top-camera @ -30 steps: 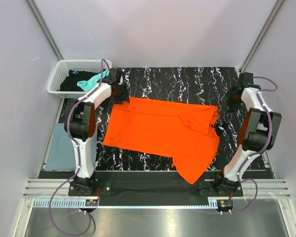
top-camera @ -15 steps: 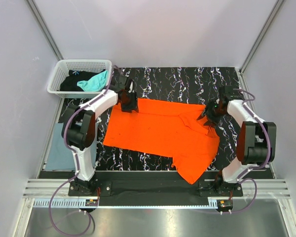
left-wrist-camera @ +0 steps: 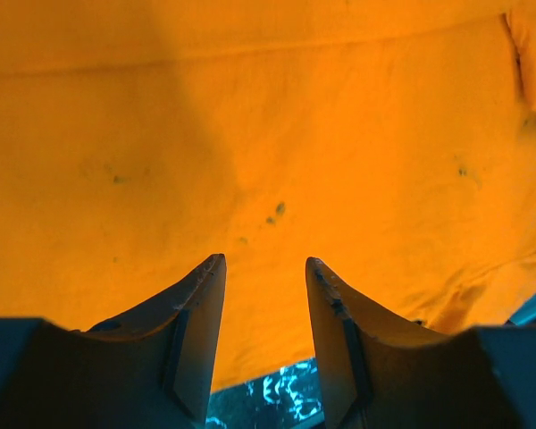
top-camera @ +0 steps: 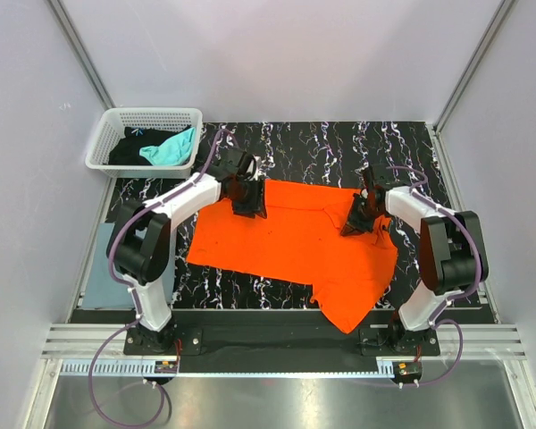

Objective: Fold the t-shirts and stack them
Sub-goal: Fold the tshirt

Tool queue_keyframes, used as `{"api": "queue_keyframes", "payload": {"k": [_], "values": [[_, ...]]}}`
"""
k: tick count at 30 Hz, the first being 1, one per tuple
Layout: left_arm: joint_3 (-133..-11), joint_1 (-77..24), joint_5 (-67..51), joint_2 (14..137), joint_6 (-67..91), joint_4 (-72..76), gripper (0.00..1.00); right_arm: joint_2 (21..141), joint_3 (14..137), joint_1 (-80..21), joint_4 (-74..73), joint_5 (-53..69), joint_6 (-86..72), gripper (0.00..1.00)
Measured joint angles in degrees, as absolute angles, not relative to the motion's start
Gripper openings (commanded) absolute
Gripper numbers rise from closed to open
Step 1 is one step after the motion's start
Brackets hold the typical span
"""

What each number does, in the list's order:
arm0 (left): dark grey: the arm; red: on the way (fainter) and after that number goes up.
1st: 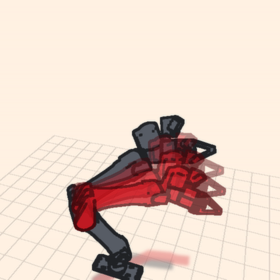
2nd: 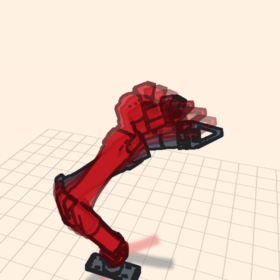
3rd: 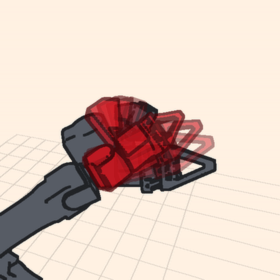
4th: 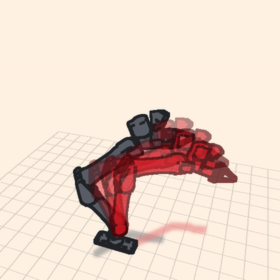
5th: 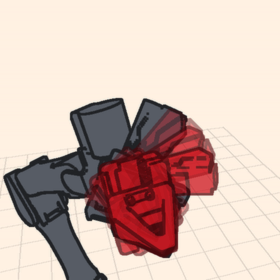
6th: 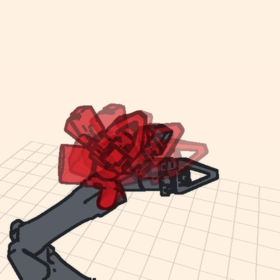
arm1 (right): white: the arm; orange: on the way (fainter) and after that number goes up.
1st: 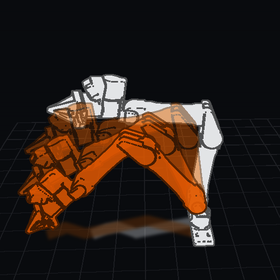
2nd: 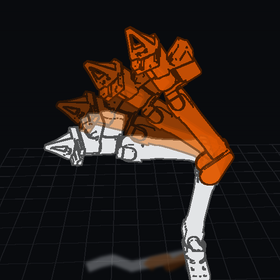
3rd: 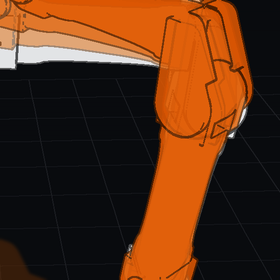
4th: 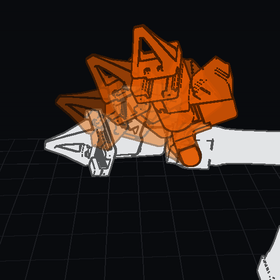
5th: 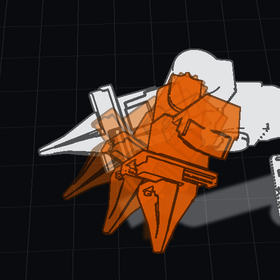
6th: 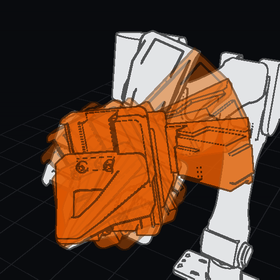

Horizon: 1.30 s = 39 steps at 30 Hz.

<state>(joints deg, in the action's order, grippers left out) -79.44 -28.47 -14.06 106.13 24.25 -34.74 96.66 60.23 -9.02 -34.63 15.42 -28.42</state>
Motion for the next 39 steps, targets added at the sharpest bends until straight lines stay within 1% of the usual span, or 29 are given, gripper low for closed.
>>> {"api": "queue_keyframes", "payload": {"k": [5,14,22,30,31,32,35,39], "values": [[-76.44,-28.12,-14.48,101.8,24.18,-34.61,0.46,97.23,58.5,-11.77,-31.51,12.51,-30.57,0.08],[-74.67,-28.08,-14.61,99.2,22.96,-34.68,0.46,98.26,57.74,-13.5,-26.7,6.55,-33.5,0.09],[-74.41,-27.42,-14.57,98.15,21.56,-35.09,0.46,101.75,61.08,-13.52,-26.33,4.16,-33.5,0.09],[-74.41,-23.62,-14.59,96.44,21.21,-35.51,0.46,103.85,66.72,-13.21,-26.28,0.89,-32.88,0.14],[-74.41,-23.22,-14.59,96.33,21.21,-35.51,0.46,104.64,67.9,-13.08,-26.39,0.58,-32.73,0.15],[-74.37,-22.98,-14.61,96.18,21.21,-35.53,0.46,105.49,69.19,-12.88,-26.44,0.21,-32.4,0.19],[-73.67,-22.94,-14.68,95.66,21.19,-35.46,0.46,107.79,73.36,-12.23,-27.22,-0.99,-30.89,0.34],[-72.49,-22.98,-14.81,95.42,21.08,-35.94,0.46,109.21,77.65,-11.55,-28.47,-0.84,-28.69,0.4]]}}
